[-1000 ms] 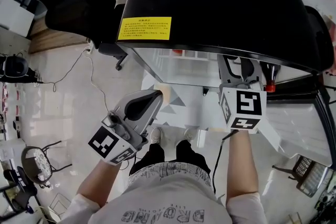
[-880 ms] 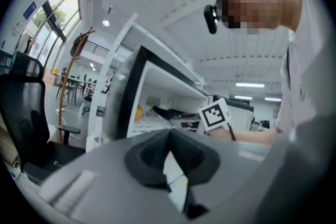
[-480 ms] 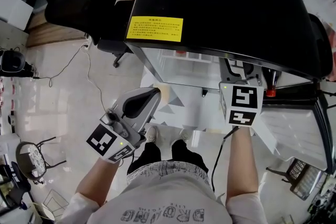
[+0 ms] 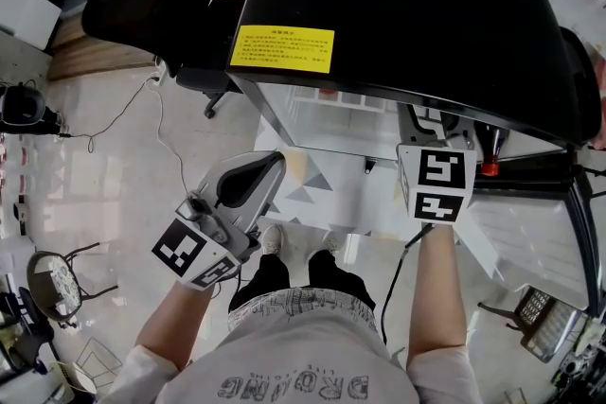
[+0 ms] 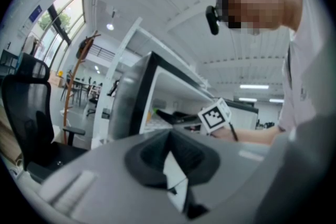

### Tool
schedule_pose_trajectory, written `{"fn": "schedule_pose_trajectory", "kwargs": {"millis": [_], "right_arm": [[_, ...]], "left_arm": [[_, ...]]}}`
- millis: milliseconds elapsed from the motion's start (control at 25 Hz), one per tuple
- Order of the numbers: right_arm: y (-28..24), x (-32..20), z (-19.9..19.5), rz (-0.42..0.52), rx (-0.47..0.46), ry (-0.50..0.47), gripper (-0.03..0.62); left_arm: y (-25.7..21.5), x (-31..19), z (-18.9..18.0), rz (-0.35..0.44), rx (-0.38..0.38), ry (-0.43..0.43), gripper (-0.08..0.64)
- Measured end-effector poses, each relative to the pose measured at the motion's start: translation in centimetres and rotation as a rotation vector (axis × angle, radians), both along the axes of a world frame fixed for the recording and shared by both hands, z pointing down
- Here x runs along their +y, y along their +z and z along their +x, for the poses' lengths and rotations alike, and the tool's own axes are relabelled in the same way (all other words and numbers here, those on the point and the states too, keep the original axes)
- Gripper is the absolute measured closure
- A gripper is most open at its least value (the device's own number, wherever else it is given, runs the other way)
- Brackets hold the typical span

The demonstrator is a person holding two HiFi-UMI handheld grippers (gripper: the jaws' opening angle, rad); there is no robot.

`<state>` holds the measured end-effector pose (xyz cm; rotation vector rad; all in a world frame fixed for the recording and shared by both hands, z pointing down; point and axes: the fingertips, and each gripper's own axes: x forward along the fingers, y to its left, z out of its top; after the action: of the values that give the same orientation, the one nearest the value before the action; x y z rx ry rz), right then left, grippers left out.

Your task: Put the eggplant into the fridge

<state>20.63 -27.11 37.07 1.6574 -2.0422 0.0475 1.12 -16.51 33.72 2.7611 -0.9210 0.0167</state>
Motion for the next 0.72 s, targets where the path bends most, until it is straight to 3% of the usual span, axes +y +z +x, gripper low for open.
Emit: {"fn": "schedule_pose_trajectory", "kwargs": {"millis": [720], "right_arm": [[-0.36,0.13,-0.08,0.007,-0.011,-0.011,0.379]], "left_arm": [[-0.23,0.71,-0.12,0.006,-0.007,-0.007,0.552]]}}
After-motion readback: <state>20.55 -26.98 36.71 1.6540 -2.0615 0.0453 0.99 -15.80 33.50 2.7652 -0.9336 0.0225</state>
